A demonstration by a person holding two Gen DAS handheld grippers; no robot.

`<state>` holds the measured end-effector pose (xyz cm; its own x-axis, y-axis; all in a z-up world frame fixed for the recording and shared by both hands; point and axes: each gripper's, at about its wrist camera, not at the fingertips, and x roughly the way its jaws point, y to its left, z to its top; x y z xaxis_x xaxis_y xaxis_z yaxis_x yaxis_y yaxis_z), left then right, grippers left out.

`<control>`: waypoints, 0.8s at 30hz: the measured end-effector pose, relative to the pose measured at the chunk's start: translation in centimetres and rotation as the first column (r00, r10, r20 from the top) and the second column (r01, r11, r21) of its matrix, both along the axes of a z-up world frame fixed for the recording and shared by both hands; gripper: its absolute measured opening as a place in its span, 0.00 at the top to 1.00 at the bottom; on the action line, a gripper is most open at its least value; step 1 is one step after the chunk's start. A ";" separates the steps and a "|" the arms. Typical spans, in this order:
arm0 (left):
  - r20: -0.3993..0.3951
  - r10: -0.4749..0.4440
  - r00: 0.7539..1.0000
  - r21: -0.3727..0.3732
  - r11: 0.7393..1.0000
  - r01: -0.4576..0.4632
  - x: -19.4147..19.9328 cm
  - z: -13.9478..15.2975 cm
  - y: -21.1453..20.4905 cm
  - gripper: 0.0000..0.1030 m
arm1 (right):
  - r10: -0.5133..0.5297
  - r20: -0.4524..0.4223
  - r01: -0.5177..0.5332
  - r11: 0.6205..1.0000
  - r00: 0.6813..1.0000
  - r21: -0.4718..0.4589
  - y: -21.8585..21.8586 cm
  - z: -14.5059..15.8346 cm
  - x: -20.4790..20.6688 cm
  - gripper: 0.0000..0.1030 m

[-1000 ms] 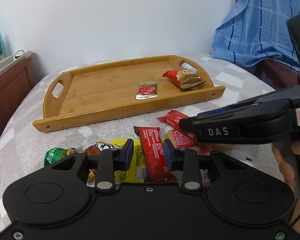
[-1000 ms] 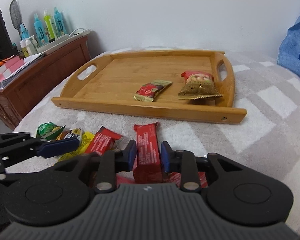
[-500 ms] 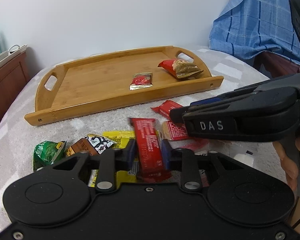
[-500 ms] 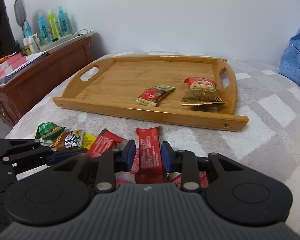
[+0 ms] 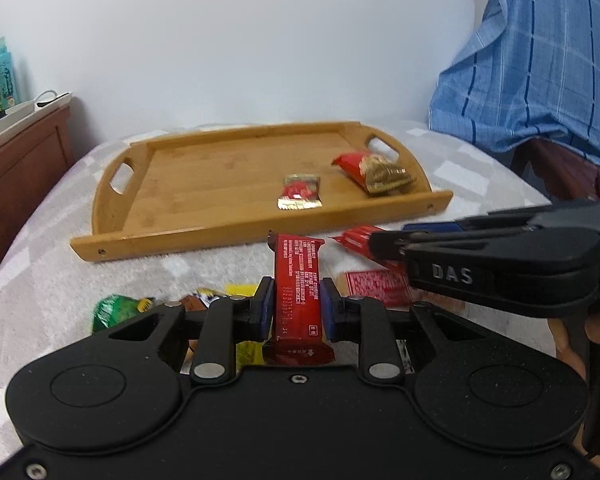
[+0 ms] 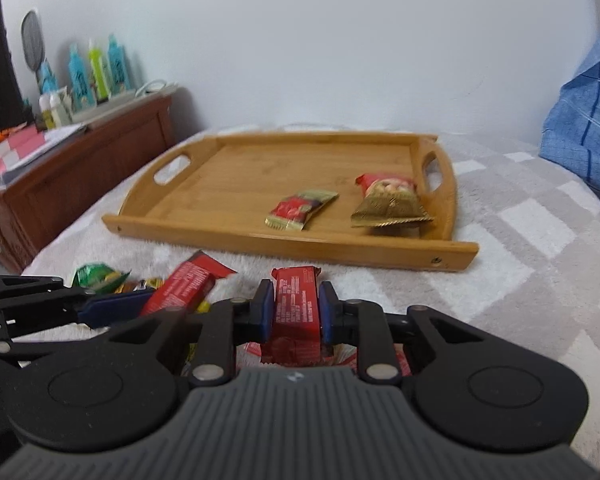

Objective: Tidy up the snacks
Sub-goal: 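Lift both red bars and carry them over the bamboo tray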

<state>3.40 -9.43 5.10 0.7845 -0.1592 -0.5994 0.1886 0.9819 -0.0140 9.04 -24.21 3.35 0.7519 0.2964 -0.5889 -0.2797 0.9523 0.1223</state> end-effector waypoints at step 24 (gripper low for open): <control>-0.012 0.059 0.998 -0.017 0.998 -0.059 1.0 0.1 1.6 0.78 | 0.016 -0.076 -0.019 0.999 0.997 -0.035 1.4 -0.8 0.6 0.74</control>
